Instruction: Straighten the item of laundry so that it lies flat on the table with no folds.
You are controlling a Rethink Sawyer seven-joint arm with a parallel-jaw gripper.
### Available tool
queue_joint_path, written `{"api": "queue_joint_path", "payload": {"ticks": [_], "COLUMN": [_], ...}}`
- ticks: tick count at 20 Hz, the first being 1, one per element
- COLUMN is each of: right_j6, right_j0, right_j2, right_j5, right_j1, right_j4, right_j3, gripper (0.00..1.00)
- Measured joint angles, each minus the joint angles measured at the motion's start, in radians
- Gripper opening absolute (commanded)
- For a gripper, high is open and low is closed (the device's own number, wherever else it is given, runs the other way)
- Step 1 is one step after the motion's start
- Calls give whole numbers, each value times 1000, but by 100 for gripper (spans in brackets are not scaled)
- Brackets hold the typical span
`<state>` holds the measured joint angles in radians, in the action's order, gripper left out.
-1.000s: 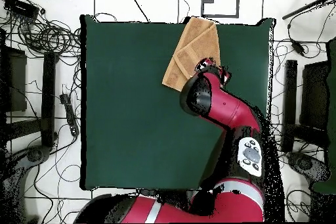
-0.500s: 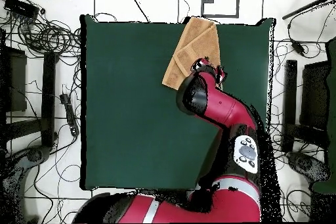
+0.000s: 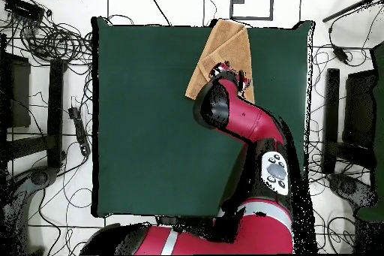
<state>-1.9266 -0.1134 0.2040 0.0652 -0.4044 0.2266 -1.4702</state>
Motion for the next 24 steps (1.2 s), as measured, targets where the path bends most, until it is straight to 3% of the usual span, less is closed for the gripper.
{"api": "queue_joint_path", "payload": {"ticks": [24], "right_j6": [0], "right_j0": [-32], "right_j2": [-216], "right_j5": [-11], "right_j1": [58], "right_j4": [21], "right_j3": [0], "gripper": [100]}}
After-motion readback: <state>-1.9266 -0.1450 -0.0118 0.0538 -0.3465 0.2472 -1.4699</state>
